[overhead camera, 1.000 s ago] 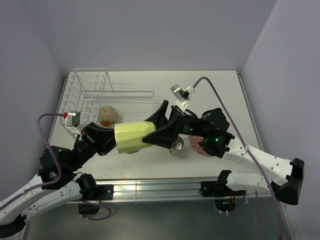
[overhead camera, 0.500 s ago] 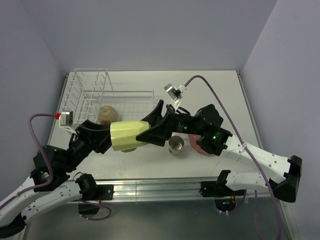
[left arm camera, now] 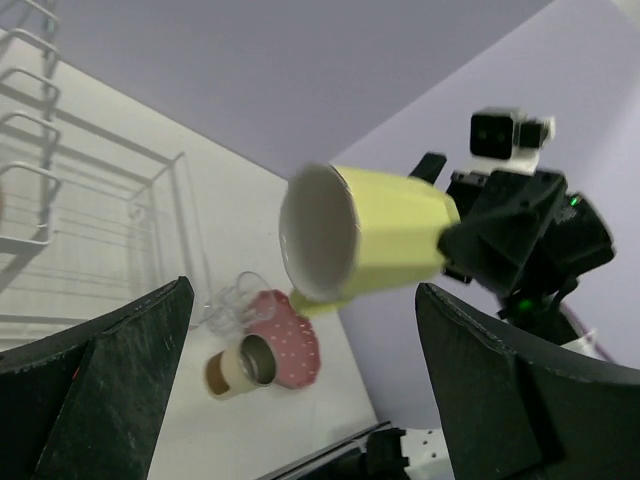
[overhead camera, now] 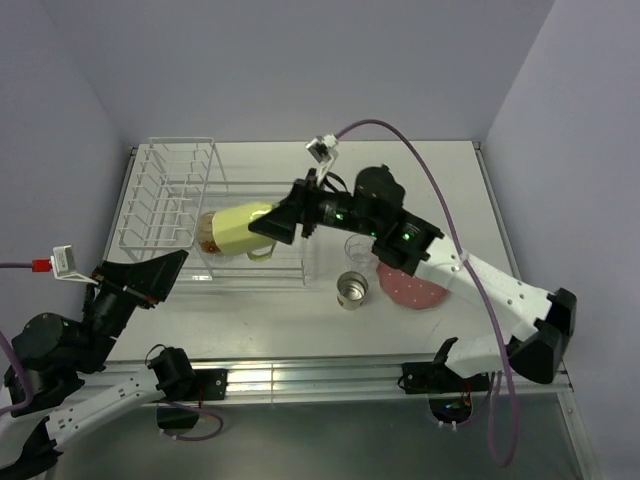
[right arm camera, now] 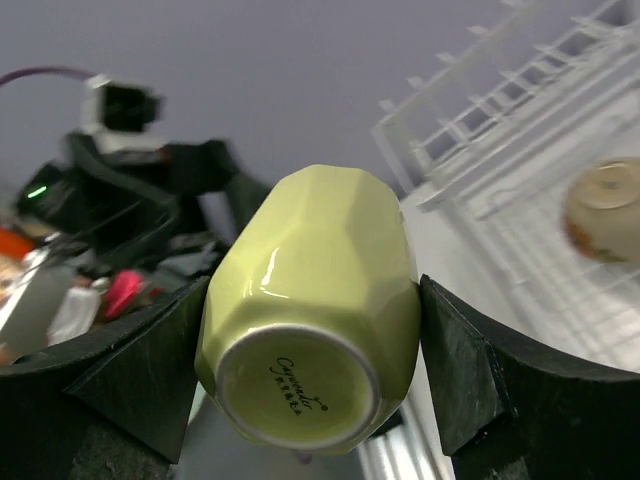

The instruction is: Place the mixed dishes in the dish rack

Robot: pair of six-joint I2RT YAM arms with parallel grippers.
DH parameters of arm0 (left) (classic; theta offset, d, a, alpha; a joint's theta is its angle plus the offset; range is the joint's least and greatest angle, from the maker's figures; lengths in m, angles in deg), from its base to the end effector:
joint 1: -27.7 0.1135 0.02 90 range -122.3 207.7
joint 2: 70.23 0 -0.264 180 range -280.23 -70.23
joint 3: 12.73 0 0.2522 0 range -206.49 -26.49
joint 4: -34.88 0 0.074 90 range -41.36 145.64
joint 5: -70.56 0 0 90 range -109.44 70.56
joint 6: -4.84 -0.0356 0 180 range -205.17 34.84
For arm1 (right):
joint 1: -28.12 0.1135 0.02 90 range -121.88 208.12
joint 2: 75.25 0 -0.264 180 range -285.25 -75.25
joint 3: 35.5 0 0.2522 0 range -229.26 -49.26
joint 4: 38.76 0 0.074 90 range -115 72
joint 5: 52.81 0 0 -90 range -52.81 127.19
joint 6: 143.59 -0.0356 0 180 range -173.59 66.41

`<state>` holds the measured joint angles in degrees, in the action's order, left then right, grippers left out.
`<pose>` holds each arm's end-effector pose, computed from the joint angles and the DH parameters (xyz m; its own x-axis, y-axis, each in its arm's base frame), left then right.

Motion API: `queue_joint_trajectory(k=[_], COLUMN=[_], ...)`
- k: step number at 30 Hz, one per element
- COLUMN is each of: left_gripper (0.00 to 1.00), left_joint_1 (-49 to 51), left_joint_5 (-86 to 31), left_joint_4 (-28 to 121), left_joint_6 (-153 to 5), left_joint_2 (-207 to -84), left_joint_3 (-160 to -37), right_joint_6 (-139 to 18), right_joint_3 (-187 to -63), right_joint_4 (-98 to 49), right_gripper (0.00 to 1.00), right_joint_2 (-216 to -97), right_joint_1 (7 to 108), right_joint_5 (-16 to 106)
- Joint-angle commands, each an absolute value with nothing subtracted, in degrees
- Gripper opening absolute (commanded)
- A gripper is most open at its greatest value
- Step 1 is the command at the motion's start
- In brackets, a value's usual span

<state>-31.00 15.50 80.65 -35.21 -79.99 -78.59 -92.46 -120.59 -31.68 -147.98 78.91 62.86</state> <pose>0.0185 0.0089 0.3861 -0.2522 -0.7931 -0.5544 0.3337 0.4665 -0.8192 0.1737 0.2373 0.4293 -0.5641 0.2033 -0.8003 -0.7925 0.1386 0.5939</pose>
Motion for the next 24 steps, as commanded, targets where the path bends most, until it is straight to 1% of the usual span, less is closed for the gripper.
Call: queue_joint_trajectory(k=[1, 2, 3, 4, 5, 7, 8, 9, 10, 11, 13, 14, 19, 24], left_gripper=[0.99, 0.99, 0.99, 0.99, 0.99, 0.98, 0.98, 0.98, 0.97, 0.97, 0.96, 0.96, 0.96, 0.96], left_joint_1=[-31.2, -31.2, -31.2, -31.2, -31.2, -31.2, -31.1, -31.2, -31.2, -31.2, -31.2, -31.2, -31.2, -31.2], left_joint_5=[18.9, 18.7, 18.5, 17.7, 17.2, 15.9, 14.2, 13.3, 12.6, 11.4, 10.3, 9.5, 9.3, 8.9], left_joint_4=[87.7, 88.6, 90.0, 90.5, 90.5, 89.8, 89.1, 88.5, 87.9, 87.1, 85.9, 85.1, 84.4, 83.4], left_joint_6=[-38.8, -39.4, -40.2, -40.8, -41.5, -42.9, -43.6, -44.5, -44.6, -44.9, -45.5, -45.8, -46.8, -47.4], left_joint_2=[-84.2, -85.6, -86.8, -89.2, -90.2, -92.1, -92.4, -92.6, -93.2, -93.3, -93.2, -93.2, -93.3, -93.7], left_joint_3=[-81.7, -83.1, -83.8, -84.3, -85.1, -85.6, -85.4, -85.2, -85.0, -84.7, -84.2, -83.5, -82.5, -81.5], right_joint_6=[-84.5, -83.0, -81.7, -79.0, -77.9, -75.2, -74.5, -74.0, -72.9, -72.4, -71.8, -71.8, -71.5, -71.3], right_joint_3=[-133.7, -139.6, -142.7, -146.0, -152.7, -159.7, -167.0, -170.9, -175.1, -181.9, -188.6, -189.3, -185.9, -185.6], right_joint_4=[-23.4, -17.6, -14.7, -12.1, -6.5, -1.6, 3.7, 6.5, 9.0, 13.2, 16.4, 17.4, 16.0, 17.0], right_gripper=[0.0, 0.0, 0.0, 0.0, 0.0, 0.0, 0.0, 0.0, 0.0, 0.0, 0.0, 0.0, 0.0, 0.0], right_joint_2=[-154.7, -157.1, -162.0, -164.6, -169.9, -175.3, -178.3, -183.9, -186.7, -191.6, -195.4, -197.5, -199.1, -201.9], right_joint_1=[77.6, 77.5, 77.6, 77.5, 77.5, 77.4, 77.4, 77.3, 77.3, 77.3, 77.2, 76.7, 75.4, 75.1], right_joint_5=[53.6, 51.4, 47.2, 44.9, 42.7, 37.4, 35.4, 33.4, 30.3, 28.7, 24.5, 24.0, 22.4, 20.6])
